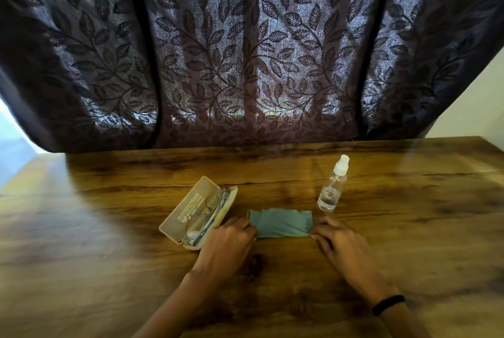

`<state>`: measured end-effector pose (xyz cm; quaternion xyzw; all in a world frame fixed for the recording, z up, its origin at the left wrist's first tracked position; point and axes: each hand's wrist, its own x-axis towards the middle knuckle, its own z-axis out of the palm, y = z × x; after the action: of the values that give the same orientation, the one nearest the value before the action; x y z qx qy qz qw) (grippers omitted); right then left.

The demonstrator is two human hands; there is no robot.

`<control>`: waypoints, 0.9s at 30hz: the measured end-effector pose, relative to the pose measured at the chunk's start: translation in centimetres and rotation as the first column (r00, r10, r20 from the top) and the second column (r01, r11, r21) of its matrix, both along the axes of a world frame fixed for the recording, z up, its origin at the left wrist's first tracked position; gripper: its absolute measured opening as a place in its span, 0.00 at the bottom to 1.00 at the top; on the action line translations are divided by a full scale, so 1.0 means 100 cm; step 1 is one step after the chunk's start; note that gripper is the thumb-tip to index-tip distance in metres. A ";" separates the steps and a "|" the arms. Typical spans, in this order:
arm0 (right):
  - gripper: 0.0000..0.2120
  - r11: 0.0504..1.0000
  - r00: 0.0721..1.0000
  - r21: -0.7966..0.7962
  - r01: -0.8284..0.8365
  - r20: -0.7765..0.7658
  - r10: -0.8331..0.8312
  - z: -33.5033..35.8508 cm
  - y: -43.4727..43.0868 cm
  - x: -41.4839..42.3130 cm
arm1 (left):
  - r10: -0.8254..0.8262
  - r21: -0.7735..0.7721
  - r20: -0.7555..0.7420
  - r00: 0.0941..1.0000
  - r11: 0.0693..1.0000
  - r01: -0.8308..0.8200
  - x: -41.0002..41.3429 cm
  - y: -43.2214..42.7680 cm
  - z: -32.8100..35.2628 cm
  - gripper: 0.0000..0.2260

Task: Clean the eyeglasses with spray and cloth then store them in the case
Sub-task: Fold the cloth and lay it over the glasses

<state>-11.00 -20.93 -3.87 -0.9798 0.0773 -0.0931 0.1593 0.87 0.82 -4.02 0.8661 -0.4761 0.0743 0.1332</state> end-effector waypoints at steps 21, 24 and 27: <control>0.07 0.999 0.997 0.003 -0.053 -0.061 0.053 0.002 -0.004 -0.007 | -0.039 0.064 0.054 0.998 0.997 0.035 -0.012 0.013 0.004 0.10; 0.07 1.000 0.999 0.020 -0.005 -0.052 0.006 0.004 -0.005 -0.001 | 0.031 0.030 -0.026 0.999 0.999 -0.030 -0.011 0.010 0.003 0.10; 0.06 1.000 0.998 0.016 0.003 -0.063 -0.002 0.006 -0.006 0.009 | 0.105 -0.014 -0.110 0.988 0.994 -0.107 -0.005 0.004 0.005 0.10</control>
<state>-10.12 -21.50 -3.30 -0.9808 0.0843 -0.0619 0.1647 0.34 1.25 -3.54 0.8916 -0.4205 0.0384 0.1634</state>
